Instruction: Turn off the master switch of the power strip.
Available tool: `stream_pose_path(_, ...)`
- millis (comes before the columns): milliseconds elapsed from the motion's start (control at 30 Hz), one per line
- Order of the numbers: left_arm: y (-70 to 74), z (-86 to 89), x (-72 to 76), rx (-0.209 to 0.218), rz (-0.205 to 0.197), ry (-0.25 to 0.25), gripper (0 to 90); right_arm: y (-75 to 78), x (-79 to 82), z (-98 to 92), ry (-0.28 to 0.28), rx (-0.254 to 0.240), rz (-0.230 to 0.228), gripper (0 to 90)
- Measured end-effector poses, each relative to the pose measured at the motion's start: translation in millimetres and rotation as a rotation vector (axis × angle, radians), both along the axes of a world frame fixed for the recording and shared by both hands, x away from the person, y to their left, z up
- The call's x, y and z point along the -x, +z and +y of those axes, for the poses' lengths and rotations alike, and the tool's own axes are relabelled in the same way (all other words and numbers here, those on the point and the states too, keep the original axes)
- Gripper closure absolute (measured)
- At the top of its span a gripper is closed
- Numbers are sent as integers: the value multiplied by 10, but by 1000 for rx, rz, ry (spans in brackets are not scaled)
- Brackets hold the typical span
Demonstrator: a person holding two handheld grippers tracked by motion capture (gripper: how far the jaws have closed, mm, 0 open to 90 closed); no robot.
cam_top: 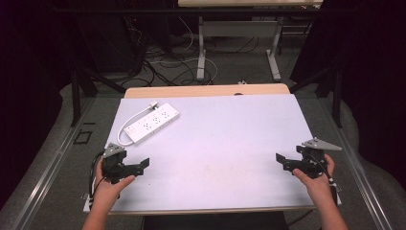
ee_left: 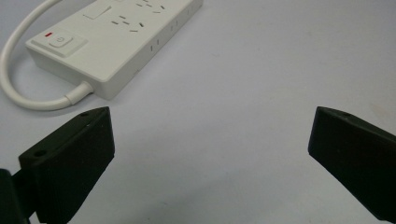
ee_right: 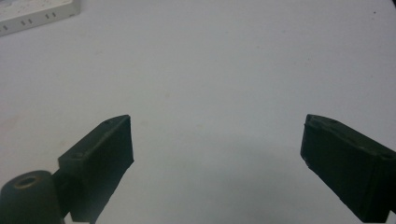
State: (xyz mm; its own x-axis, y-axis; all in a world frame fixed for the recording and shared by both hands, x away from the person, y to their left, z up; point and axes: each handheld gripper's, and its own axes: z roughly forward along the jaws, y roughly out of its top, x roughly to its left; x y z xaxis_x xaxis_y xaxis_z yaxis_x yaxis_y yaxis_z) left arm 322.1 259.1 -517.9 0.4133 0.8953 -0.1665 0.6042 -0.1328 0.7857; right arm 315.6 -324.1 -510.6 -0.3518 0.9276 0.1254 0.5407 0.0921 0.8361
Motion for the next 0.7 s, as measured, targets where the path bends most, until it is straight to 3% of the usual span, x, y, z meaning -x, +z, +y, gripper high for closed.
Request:
stream_pose_path(67, 7, 29, -3, 5, 3, 4, 6, -15, 28, -32, 4, 50, -8, 88)
stream_pose_path(167, 22, 46, -13, 16, -9, 13, 6, -34, 48, -43, 16, 59, -5, 55)
stream_pose_path(200, 44, 57, -12, 14, 5, 6, 6, -36, 52, -51, 29, 54, 2, 50)
stream_pose_path(233, 47, 51, -18, 23, -11, 16, 6, -42, 56, -48, 28, 48, 8, 51)
stream_pose_path(267, 71, 62, -17, 20, 6, 5, 6, -54, 52, -53, 24, 56, -3, 51)
stream_pose_path(367, 98, 66, -23, 18, 9, 0, 6, -62, 66, -58, 30, 48, 21, 58)
stream_pose_path(400, 96, 63, -28, 14, -7, 5, 6, -68, 69, -63, 40, 51, 23, 58)
stream_pose_path(467, 128, 72, -28, 15, 17, -2, 6, -78, 79, -56, 58, 74, 20, 49)
stream_pose_path(700, 242, 69, -46, 25, -4, 2, 6, -99, 78, -19, 79, 87, 41, 26)
